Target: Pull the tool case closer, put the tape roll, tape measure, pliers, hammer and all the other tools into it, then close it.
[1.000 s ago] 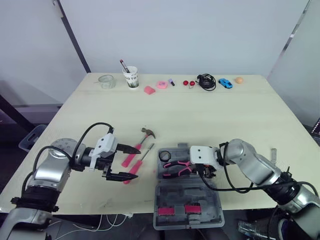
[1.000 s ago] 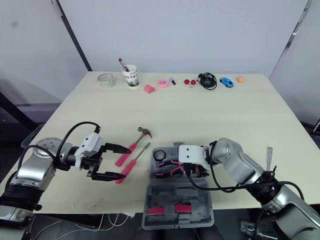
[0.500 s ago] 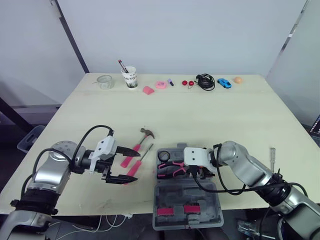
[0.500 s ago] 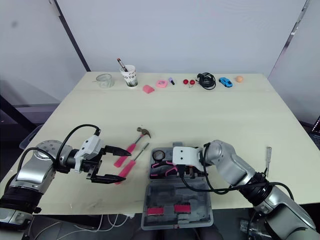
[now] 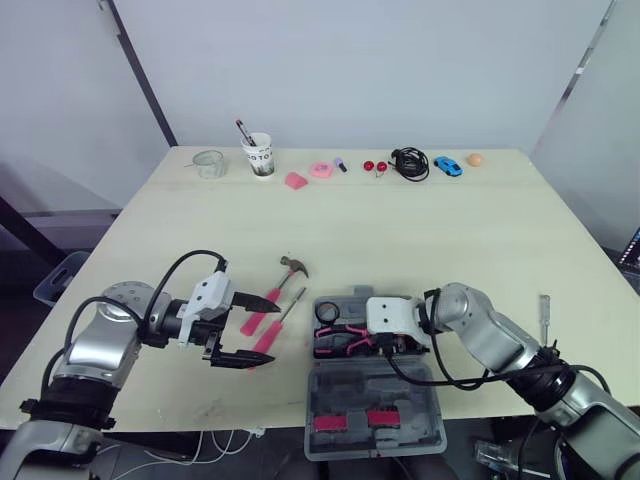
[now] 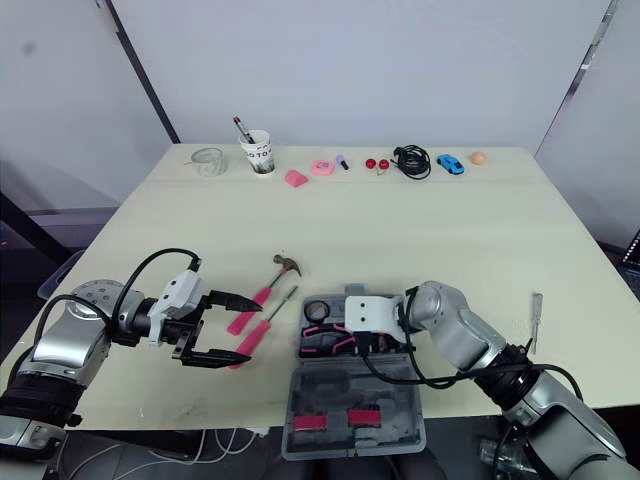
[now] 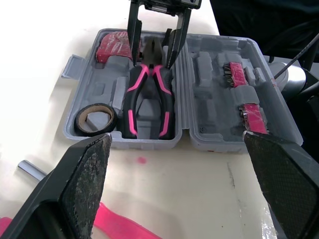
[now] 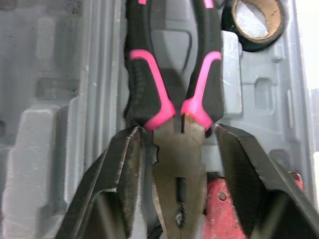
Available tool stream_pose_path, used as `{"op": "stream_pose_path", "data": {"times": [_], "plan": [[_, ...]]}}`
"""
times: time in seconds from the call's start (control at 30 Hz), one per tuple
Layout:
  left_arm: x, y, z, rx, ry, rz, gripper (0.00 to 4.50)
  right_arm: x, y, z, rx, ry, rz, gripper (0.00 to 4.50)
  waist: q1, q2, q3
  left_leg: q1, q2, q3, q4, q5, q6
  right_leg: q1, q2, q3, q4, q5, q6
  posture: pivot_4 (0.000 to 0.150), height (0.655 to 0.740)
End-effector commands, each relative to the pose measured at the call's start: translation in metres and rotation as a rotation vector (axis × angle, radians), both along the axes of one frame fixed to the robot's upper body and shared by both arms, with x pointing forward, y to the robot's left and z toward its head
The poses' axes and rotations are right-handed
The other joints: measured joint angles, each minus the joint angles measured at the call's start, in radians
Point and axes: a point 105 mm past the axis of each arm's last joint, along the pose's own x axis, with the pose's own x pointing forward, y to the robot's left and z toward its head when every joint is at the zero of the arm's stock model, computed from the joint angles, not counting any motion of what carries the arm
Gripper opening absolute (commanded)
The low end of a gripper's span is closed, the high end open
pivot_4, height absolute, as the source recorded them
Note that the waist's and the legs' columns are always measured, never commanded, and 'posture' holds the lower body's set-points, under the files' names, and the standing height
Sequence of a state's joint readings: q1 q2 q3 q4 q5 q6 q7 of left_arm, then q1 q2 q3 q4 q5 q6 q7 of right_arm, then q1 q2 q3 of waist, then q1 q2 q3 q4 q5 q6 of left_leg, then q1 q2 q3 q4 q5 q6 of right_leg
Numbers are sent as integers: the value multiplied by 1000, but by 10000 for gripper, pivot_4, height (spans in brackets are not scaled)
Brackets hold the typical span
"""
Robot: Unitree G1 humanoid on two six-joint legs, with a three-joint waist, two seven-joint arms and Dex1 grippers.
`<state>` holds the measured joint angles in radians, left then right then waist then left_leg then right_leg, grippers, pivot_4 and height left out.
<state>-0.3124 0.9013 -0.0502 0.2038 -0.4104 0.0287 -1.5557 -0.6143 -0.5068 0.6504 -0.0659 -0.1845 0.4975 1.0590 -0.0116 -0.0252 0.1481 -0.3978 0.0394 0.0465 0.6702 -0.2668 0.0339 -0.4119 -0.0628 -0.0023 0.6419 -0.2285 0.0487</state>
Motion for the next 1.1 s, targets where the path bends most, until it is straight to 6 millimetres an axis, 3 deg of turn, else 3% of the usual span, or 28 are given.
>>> {"op": "stream_pose_path", "data": {"times": [0.03, 0.1, 0.17, 0.27, 0.3, 0.53, 0.8, 1.1], "plan": [[-3, -1, 8, 11, -15, -54, 45000, -1, -5, 14, 54, -2, -8, 36928, 1, 0, 0, 0, 0, 0, 0, 0, 0, 0, 0, 0, 0, 0, 0, 1500, 7400], [-3, -1, 8, 13, -14, -53, 45000, -1, -4, 18, 86, 10, -16, 36928, 2, 0, 0, 0, 0, 0, 0, 0, 0, 0, 0, 0, 0, 0, 0, 1500, 7400], [-3, -2, 8, 9, -17, -48, 45000, -3, 1, 31, 248, 55, -34, 36928, 1, -1, 0, 0, 0, 0, 0, 0, 0, 0, 0, 0, 0, 0, 0, 1500, 7400], [-3, -4, 8, 0, -22, -52, 45000, -1, 7, 44, 442, 59, -40, 28917, 1, 0, 0, 0, 0, 0, 0, 0, 0, 0, 0, 0, 0, 0, 0, 1500, 7400], [-4, -5, 8, -8, -23, -56, 45000, 2, 8, 44, 463, 40, -47, 28173, 1, 0, 0, 0, 0, 0, 0, 0, 0, 0, 0, 0, 0, 0, 0, 1500, 7400], [-3, -7, 10, -25, -26, -59, 45000, 9, 13, 28, 512, 53, -87, 1227, 1, -1, -1, 0, 0, 0, 0, 0, 0, 0, 0, 0, 0, 1, 1, 1500, 7400], [-4, -7, 10, -26, -27, -56, 45000, 12, 12, 7, 480, 87, -123, 273, 0, -1, 0, 0, 0, 0, 0, 0, 0, 0, 0, 0, 0, 1, 1, 1500, 7400], [-5, -6, 9, -29, -27, -44, 45000, 5, -4, -46, 281, 233, -207, 273, 0, -1, -1, 1, 0, 0, 0, 0, 0, 1, 0, 0, 0, 0, 0, 1500, 7400]]}}
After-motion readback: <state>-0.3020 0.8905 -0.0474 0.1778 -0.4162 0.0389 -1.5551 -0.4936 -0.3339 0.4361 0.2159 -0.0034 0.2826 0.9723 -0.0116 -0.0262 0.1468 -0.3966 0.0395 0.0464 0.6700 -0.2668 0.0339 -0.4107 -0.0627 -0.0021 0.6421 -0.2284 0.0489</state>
